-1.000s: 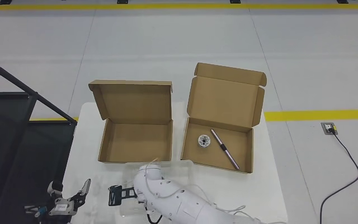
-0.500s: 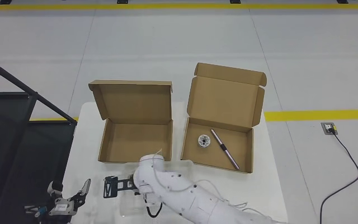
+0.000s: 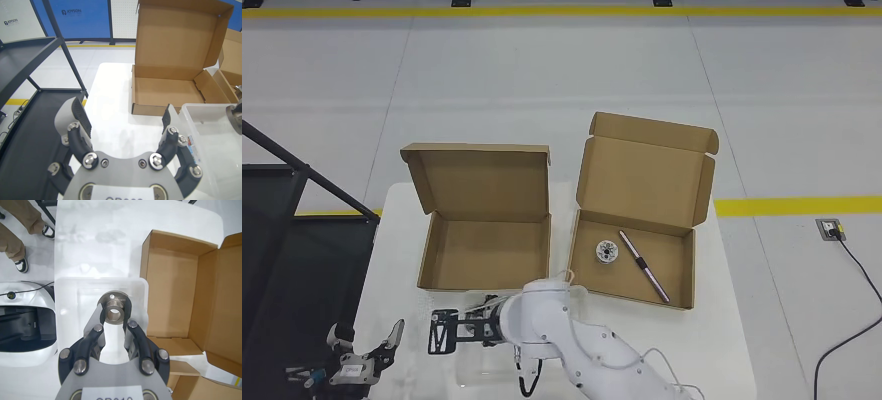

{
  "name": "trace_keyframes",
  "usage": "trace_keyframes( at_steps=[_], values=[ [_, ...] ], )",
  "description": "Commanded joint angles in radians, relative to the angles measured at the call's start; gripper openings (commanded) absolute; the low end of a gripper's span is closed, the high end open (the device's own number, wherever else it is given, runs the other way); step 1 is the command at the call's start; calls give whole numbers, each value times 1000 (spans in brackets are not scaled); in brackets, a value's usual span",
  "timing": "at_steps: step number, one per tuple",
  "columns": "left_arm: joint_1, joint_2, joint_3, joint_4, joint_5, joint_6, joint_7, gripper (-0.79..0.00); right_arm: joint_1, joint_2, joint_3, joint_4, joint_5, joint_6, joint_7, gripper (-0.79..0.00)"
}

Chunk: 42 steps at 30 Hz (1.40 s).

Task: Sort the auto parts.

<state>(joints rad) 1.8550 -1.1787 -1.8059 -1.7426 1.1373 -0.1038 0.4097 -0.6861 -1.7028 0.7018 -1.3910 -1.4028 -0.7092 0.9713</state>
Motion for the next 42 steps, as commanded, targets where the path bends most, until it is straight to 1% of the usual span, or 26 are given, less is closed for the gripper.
trace_keyframes(
  at_steps=[1,10,11,14,17,20,23,28,30,33,37,38,42],
  values=[
    [0,0,0,0,0,0,0,0,0,0,0,1,0,1,1,-785],
    [0,0,0,0,0,0,0,0,0,0,0,1,0,1,1,-785],
    [0,0,0,0,0,0,0,0,-8,0,0,3,6,1,-15,-785],
    [0,0,0,0,0,0,0,0,-14,9,24,11,26,-52,-107,-785],
    [0,0,0,0,0,0,0,0,-20,19,56,1,14,-73,-219,-785],
    [0,0,0,0,0,0,0,0,-36,33,95,-17,-2,-103,-379,-785],
    [0,0,0,0,0,0,0,0,-55,51,154,-23,-12,-156,-586,-785],
    [0,0,0,0,0,0,0,0,-59,78,254,33,-4,-286,-974,-785],
    [0,0,0,0,0,0,0,0,-51,86,269,67,-1,-303,-1127,-785],
    [0,0,0,0,0,0,0,0,-23,102,245,128,-8,-303,-1365,-785],
    [0,0,0,0,0,0,0,0,39,132,178,225,-31,-303,-1714,-785],
    [0,0,0,0,0,0,0,0,57,141,156,246,-40,-303,-1779,-785],
    [0,0,0,0,0,0,0,0,86,169,103,231,101,-303,-1779,-785]
  ],
)
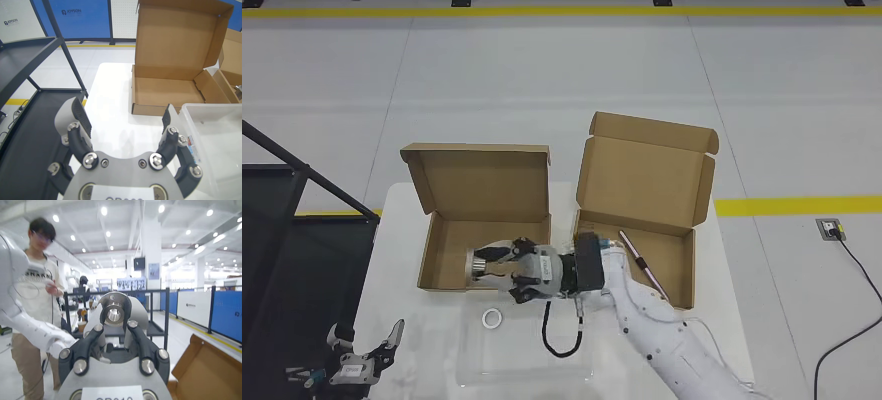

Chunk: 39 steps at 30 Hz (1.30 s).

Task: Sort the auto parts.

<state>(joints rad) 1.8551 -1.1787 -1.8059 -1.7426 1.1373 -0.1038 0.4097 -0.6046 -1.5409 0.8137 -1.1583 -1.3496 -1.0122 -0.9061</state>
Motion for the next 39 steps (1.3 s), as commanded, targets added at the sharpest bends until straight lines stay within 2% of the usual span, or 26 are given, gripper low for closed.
trace_keyframes(
  at_steps=[1,4,8,10,12,21,24,27,29,34,39],
  values=[
    [0,0,0,0,0,0,0,0,13,15,-19,2,61,0,98,-785],
    [0,0,0,0,0,0,0,0,42,35,-39,39,35,0,98,-785],
    [0,0,0,0,0,0,0,0,89,40,-58,103,-60,20,109,-785],
    [0,0,0,0,0,0,0,0,108,32,-71,126,-83,67,173,-785],
    [0,0,0,0,0,0,0,0,125,17,-88,134,-63,113,292,-785],
    [0,0,0,0,0,0,0,0,231,-92,-193,168,215,372,1041,-785],
    [0,0,0,0,0,0,0,0,287,-137,-234,231,266,500,1243,-785],
    [0,0,0,0,0,0,0,0,333,-184,-280,314,286,593,1372,-785],
    [0,0,0,0,0,0,0,0,353,-215,-308,372,293,637,1422,-785],
    [0,0,0,0,0,0,0,0,390,-279,-337,521,343,639,1437,-785],
    [0,0,0,0,0,0,0,0,394,-285,-338,536,351,629,1434,-785]
  ],
)
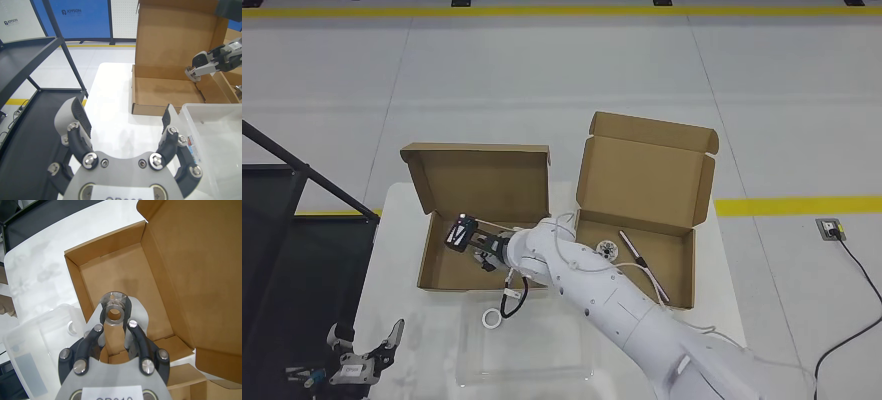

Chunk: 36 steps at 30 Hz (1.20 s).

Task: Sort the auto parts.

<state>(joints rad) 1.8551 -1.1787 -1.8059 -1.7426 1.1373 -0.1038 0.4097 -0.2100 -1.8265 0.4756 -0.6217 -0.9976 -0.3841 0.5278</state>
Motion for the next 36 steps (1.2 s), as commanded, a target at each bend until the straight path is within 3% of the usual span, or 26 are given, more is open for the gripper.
trace_keyframes(
  at_steps=[1,14,25,36],
  values=[
    [0,0,0,0,0,0,0,0,0,0,0,-1,-1,1,0,-785],
    [0,0,0,0,0,0,0,0,-16,-23,-2,57,2,38,58,-785],
    [0,0,0,0,0,0,0,0,-15,-125,-77,220,-100,259,180,-785],
    [0,0,0,0,0,0,0,0,-12,-180,-84,369,-113,242,96,-785]
  ],
)
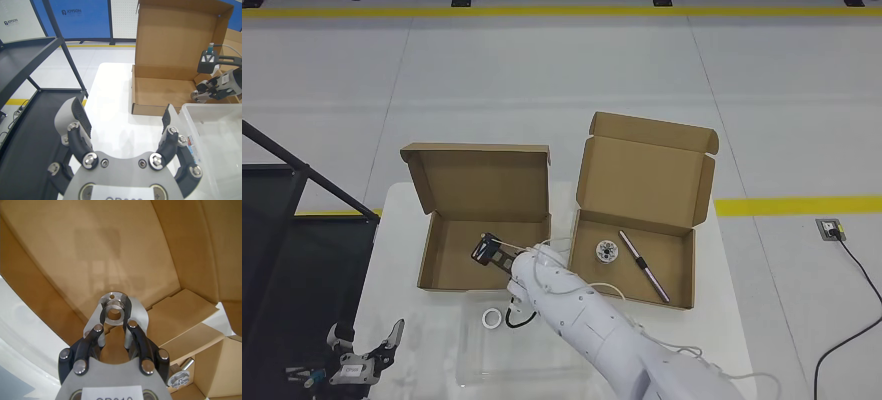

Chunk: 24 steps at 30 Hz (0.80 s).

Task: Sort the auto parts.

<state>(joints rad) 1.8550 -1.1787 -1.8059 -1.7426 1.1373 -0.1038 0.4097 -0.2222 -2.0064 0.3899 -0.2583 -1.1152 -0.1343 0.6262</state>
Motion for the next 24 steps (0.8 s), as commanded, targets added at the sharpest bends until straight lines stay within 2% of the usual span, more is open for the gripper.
trace_keyframes(
  at_steps=[1,5,8,10,20,24],
  values=[
    [0,0,0,0,0,0,0,0,1,-1,1,13,6,-15,-4,-785],
    [0,0,0,0,0,0,0,0,1,-1,4,24,18,-31,-9,-785],
    [0,0,0,0,0,0,0,0,1,-1,5,29,25,-41,-12,-453],
    [0,0,0,0,0,0,0,0,1,-1,8,30,33,-51,-21,-397],
    [0,0,0,0,0,0,0,0,9,3,17,28,48,-83,-97,-437],
    [0,0,0,0,0,0,0,0,14,7,22,14,46,-134,-178,-486]
  ],
)
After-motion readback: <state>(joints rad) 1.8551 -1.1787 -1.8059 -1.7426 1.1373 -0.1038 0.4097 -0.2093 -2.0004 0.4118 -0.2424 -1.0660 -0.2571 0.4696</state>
